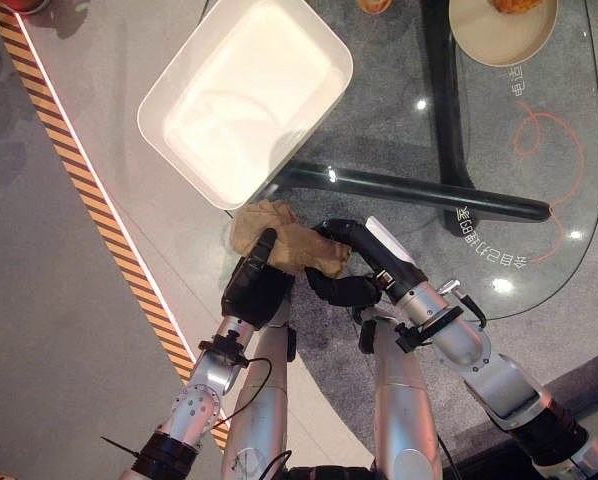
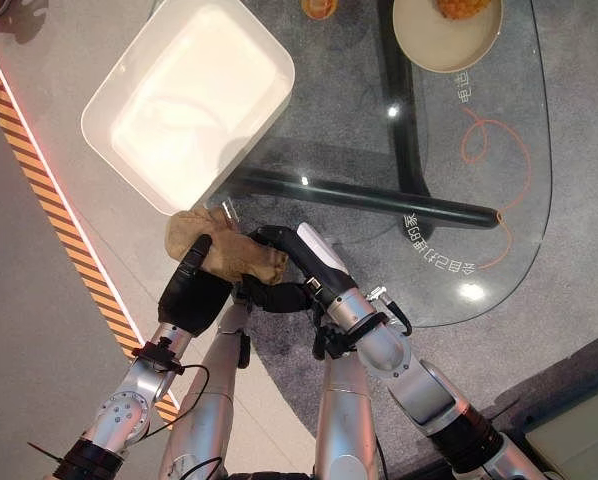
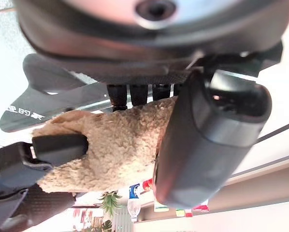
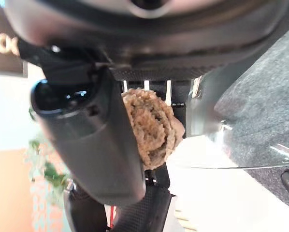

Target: Wipe the table with a cloth and put it in the basket.

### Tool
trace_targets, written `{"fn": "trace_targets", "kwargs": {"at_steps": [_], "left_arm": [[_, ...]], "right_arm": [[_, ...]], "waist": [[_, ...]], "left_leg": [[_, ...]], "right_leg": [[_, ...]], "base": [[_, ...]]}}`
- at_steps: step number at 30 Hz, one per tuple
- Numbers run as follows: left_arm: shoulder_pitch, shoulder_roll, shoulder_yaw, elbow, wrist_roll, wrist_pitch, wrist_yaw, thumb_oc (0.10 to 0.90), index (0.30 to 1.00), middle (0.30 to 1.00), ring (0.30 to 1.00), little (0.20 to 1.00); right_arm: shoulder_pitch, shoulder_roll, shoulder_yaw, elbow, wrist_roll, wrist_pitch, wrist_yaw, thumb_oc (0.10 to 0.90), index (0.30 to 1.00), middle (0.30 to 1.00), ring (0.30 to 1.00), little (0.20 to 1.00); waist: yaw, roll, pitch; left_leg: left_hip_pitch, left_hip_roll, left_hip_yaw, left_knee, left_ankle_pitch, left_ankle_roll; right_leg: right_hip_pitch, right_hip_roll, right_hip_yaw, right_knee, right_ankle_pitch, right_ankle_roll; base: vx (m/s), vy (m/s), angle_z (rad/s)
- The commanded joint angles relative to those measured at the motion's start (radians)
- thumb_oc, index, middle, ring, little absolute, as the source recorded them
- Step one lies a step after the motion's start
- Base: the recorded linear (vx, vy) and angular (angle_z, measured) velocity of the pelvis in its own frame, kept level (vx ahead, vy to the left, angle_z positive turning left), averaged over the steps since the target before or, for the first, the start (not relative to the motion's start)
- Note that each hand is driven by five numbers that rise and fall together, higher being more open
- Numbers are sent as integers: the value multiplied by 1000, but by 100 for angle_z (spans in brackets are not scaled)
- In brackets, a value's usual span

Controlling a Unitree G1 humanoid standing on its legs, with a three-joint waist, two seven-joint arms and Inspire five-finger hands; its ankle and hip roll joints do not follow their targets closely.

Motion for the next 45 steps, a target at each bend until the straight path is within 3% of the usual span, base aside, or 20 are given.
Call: {"fn": "trace_targets", "kwargs": {"at_steps": [1, 8, 21, 24, 29, 34, 37, 45], "left_arm": [[53, -20, 37, -226, -31, 0, -145, 100, 300, 300, 300, 200], [76, -17, 53, -237, -42, 7, -148, 100, 300, 300, 300, 200], [89, -21, 81, -234, -41, -11, -181, 100, 300, 300, 300, 200], [93, -19, 91, -234, -11, -39, -189, 100, 300, 300, 300, 200], [76, 7, 131, -245, 148, -158, -170, 100, 300, 300, 300, 200], [54, 31, 184, -261, 210, -194, -135, 100, 300, 300, 300, 200], [44, 54, 221, -282, 279, -264, -74, 100, 300, 300, 300, 200], [-24, 89, 272, -295, 517, -404, 159, 100, 300, 300, 300, 200]], "right_arm": [[2, -28, -127, -42, -16, -34, -154, 800, 900, 900, 900, 900], [49, -29, -207, -72, -4, -65, -249, 800, 900, 900, 900, 900], [86, -13, -236, -91, 45, -104, -230, 800, 900, 900, 900, 900], [95, -15, -235, -93, 58, -100, -219, 800, 900, 900, 900, 900], [105, -20, -227, -86, 131, -77, -150, 800, 900, 900, 900, 900], [114, -9, -205, -77, 228, -48, -56, 800, 900, 900, 900, 900], [141, 6, -168, -95, 259, -18, 31, 800, 900, 900, 900, 900], [105, 4, -108, -77, 275, 56, 44, 800, 900, 900, 900, 900]], "waist": [[14, -11, -27], [8, -17, -27], [2, -16, -27], [2, -13, -27], [2, -7, -27], [1, 3, -27], [-3, 16, -27], [-4, 34, -27]], "left_leg": [[34, -64, 162, 88, -147, 82], [31, -60, 168, 94, -157, 86], [23, -57, 174, 99, -160, 84], [22, -56, 174, 99, -160, 83], [25, -57, 171, 97, -157, 80], [22, -59, 166, 106, -158, 78], [7, -62, 164, 118, -154, 72], [-24, -67, 173, 128, -143, 70]], "right_leg": [[45, 100, 31, -212, 174, 26], [39, 103, 36, -206, 173, 29], [31, 105, 43, -204, 171, 28], [29, 106, 45, -203, 169, 28], [34, 106, 47, -205, 163, 25], [31, 106, 48, -194, 153, 19], [15, 107, 57, -178, 146, 10], [-23, 111, 77, -155, 137, -3]], "base": [[0, 0, 0], [0, 0, 0], [0, 0, 0], [0, 0, 0], [0, 0, 0], [17, 49, -3], [22, 103, -6], [13, 88, -7]]}}
